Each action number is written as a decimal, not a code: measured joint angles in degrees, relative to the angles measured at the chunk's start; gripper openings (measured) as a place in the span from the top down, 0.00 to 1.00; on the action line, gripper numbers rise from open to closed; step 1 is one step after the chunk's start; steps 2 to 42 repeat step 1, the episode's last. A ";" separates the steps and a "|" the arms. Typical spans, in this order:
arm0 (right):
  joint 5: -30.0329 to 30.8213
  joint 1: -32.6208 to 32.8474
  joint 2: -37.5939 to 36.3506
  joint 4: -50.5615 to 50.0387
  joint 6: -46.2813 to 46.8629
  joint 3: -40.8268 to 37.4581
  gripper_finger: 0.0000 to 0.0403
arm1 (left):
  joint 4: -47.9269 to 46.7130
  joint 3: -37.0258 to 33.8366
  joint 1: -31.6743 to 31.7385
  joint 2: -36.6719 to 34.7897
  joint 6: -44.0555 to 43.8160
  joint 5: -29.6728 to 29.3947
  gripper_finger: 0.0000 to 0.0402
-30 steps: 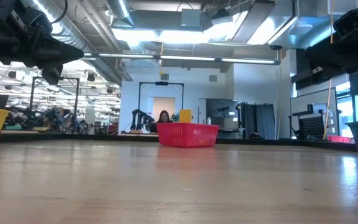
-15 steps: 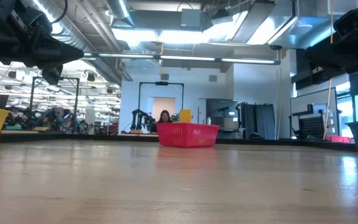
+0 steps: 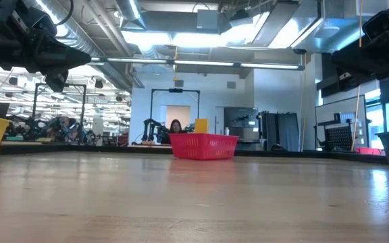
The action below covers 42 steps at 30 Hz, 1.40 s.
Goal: Sort & place blocks by color
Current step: Return to Home Position
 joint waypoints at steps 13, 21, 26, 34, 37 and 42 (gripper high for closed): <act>0.00 0.01 -0.01 0.00 0.06 0.00 0.95 | 0.00 0.00 0.01 0.00 0.00 0.01 1.00; 0.00 0.01 -0.01 0.00 0.06 0.00 0.95 | 0.00 0.00 0.01 0.00 0.00 0.01 1.00; 0.00 0.01 -0.01 0.00 0.06 0.00 0.95 | 0.00 0.00 0.01 0.00 0.00 0.01 1.00; 0.00 0.01 -0.01 0.00 0.06 0.00 0.95 | 0.00 0.00 0.01 0.00 0.00 0.01 1.00; 0.00 0.01 -0.01 0.00 0.06 0.00 0.95 | 0.00 0.00 0.01 0.00 0.00 0.01 1.00; 0.00 0.01 -0.01 0.00 0.06 0.00 0.95 | 0.00 0.00 0.01 0.00 0.00 0.01 1.00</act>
